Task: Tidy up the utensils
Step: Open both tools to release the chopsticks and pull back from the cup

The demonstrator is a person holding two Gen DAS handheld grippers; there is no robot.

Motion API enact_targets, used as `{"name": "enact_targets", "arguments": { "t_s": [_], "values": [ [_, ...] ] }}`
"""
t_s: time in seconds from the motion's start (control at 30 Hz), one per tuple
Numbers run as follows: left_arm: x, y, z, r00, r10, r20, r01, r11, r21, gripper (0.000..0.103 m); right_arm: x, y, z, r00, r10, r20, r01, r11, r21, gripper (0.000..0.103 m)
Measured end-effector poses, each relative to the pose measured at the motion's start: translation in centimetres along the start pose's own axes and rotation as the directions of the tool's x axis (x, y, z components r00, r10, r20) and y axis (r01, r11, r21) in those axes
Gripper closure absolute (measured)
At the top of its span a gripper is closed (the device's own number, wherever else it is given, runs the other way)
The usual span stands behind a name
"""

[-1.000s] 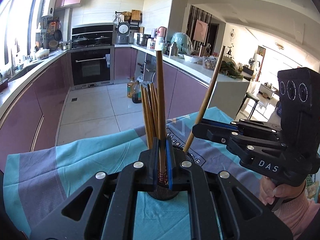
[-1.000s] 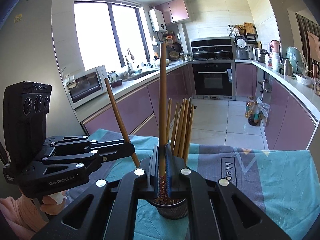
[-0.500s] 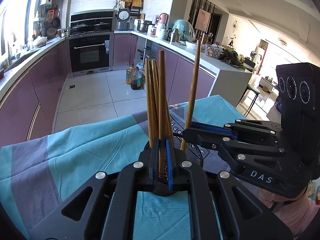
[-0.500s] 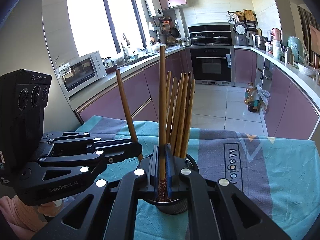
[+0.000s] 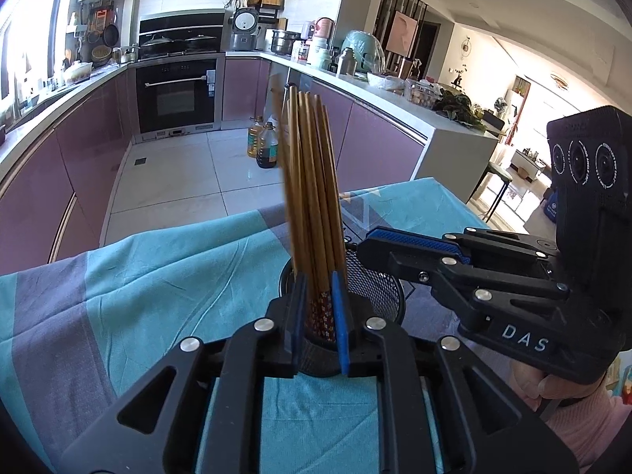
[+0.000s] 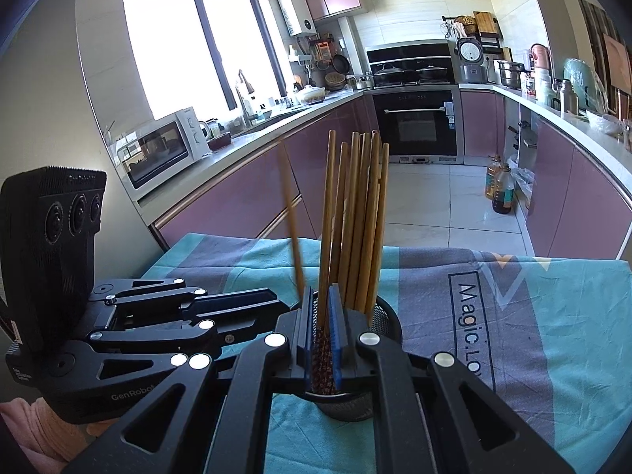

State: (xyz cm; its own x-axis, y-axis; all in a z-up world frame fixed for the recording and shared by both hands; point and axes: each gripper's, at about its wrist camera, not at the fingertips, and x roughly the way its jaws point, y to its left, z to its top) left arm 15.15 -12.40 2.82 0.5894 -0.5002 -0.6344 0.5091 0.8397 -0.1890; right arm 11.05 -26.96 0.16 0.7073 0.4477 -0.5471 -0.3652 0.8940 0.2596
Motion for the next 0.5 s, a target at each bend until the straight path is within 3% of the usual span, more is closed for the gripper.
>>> {"name": "enact_targets", "arguments": {
  "t_s": [0.2,0.5],
  "values": [
    [-1.5,0.3,-1.6,0.999,0.022,0.04,-0.022,1.0,0.007,0.075,-0.6,0.2,-0.8,1.0,0.007,0.019,-0.007,1.0,-0.001,0.083],
    [-4.2,1.2,-4.2,0.981,0.132,0.14,-0.133,0.991,-0.007,0.05,-2.0,1.0,-2.3,0.996,-0.026,0.088,0.026,1.0,-0.002,0.041]
  ]
}}
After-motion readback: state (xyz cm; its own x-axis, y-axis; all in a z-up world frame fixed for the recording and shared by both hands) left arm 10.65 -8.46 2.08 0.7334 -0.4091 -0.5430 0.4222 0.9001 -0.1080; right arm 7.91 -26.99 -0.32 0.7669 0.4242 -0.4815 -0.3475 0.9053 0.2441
